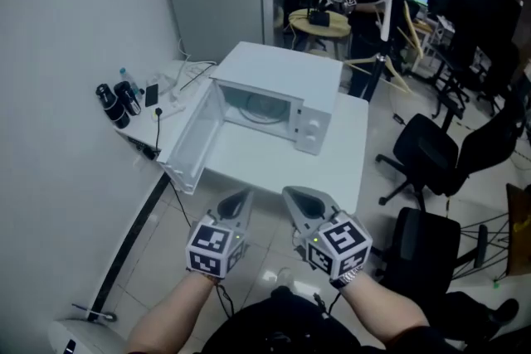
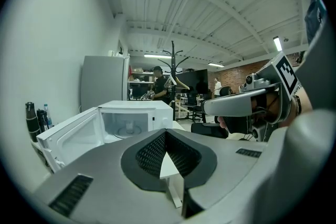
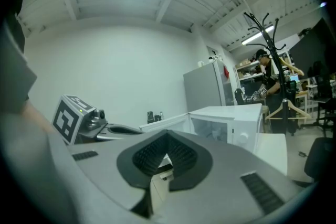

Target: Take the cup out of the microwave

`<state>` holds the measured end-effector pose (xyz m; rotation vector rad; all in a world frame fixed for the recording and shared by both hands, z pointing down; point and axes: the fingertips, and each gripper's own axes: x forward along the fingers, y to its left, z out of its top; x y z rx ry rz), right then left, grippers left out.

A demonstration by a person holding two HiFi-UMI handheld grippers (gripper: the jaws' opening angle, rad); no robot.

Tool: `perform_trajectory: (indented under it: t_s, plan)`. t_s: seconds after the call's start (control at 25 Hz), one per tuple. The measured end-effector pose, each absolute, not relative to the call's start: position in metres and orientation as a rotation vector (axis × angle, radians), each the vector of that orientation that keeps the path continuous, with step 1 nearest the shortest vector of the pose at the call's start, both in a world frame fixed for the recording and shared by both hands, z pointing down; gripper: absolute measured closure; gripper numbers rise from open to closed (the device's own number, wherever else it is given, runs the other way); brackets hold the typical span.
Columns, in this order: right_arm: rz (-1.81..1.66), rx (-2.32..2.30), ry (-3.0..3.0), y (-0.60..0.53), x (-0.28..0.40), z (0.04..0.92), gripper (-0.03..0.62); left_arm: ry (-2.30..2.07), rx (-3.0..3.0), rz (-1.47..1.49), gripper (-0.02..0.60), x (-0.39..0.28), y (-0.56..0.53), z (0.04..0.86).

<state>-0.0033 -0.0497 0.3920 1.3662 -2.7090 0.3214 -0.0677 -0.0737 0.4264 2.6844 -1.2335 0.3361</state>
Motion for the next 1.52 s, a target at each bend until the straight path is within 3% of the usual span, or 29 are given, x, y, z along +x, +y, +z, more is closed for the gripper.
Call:
perform_trajectory:
  t_s: [0.72,0.84,1.16,1.52]
  plan:
    - [0.353,1.283,-2.721,-0.157,0.045,0.407,0.580,-1.326,2.628,0.326,0.580,-0.016,-0.197,0.451]
    - [0.361,1.294,-2.705,-0.170,0.051,0.412,0.579,-1.318,2.609,0.336,0.529,-0.014,-0.213,0.461]
    - [0.365,1.303,-2.667,-0.207,0.051,0.417,0.580,-1.311,2.586,0.339,0.492,-0.012,-0.268,0.477]
    - [0.396,1.333,-2.622,-0.252,0.046,0.422,0.579,-1.312,2.549,0.402,0.392,-0.016,-0.335,0.511]
